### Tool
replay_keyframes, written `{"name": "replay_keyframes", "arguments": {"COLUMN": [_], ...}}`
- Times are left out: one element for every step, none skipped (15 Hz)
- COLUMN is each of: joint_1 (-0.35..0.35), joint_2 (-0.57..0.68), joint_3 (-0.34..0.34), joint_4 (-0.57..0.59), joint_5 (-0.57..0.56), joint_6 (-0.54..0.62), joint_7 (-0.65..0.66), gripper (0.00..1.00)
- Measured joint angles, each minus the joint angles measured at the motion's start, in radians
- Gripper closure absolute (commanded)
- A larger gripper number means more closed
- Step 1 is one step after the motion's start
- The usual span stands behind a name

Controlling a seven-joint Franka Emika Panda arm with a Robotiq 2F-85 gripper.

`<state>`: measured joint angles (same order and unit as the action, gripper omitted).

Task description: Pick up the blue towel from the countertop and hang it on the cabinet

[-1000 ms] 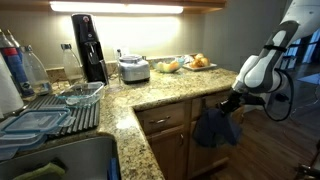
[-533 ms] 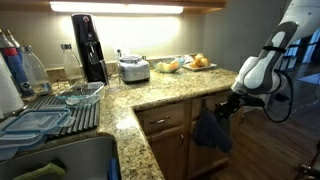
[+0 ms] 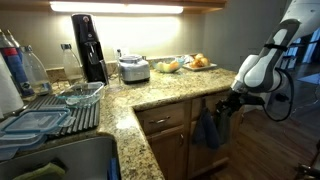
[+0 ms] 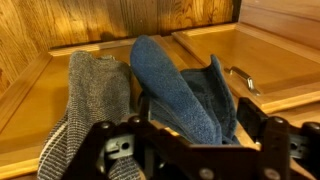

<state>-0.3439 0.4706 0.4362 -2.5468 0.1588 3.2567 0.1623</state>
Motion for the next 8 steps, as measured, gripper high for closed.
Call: {"name": "replay_keyframes", "arguments": {"joint_1": [-0.002,-0.005,-0.01,-0.014,-0.017,-0.021,-0.022,-0.023], "joint_2": [-0.016,-0.035,-0.056,-0.079,-0.102,-0.122,-0.137,-0.147], "joint_3": [0.01,0.024,0.041,0.057,0.074,0.09,0.098,0.101], "joint_4": [-0.005,-0.011,-0.019,-0.027,-0.034,-0.041,-0.048,-0.053], "joint_5": [0.001,0.004,0.008,0.014,0.025,0.034,0.038,0.04], "joint_6": [-0.022,-0.046,-0.07,-0.096,-0.116,-0.132,-0.139,-0.142], "joint_7": [0.001,0.002,0.002,0.002,0.001,0.001,0.001,0.001], "gripper": [0.0,0.0,0.0,0.0,0.0,0.0,0.0,0.0]}}
